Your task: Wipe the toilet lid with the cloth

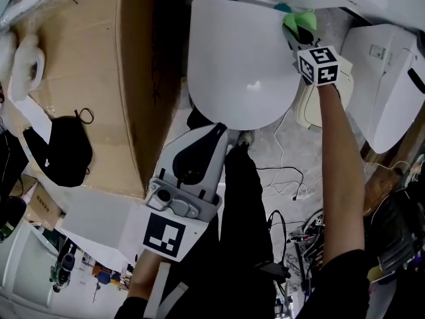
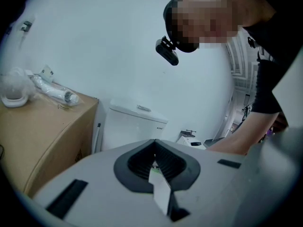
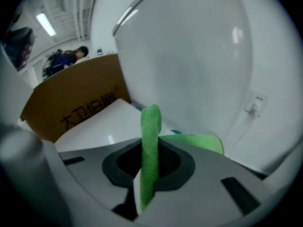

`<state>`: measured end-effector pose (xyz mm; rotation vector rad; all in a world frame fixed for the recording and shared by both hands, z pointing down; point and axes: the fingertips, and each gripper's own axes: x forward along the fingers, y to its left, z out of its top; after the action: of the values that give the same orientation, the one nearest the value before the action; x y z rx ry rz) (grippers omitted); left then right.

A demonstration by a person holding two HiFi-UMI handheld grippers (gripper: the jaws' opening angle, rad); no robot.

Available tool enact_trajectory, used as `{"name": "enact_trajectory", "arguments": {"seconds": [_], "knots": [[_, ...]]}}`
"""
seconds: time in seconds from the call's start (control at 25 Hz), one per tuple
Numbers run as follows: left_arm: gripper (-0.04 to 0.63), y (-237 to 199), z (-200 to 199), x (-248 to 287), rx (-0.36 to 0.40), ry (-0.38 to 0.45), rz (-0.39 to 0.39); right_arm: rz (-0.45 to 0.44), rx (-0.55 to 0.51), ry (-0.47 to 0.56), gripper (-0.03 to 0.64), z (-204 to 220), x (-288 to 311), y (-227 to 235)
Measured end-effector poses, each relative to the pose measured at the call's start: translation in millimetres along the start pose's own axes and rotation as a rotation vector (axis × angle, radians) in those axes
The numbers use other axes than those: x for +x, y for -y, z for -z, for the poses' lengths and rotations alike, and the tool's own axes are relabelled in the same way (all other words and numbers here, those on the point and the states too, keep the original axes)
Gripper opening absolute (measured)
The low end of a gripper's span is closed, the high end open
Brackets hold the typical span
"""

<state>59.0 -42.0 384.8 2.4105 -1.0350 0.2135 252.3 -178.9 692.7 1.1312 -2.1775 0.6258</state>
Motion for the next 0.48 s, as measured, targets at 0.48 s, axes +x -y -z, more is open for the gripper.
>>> {"name": "enact_trajectory", "arguments": {"seconds": [0.48], "knots": [[0.008,18,-1,-24,0.003,0.041,-0.028,-0.328,-0.267,-0.134,0.054,78,-40,-108]]}}
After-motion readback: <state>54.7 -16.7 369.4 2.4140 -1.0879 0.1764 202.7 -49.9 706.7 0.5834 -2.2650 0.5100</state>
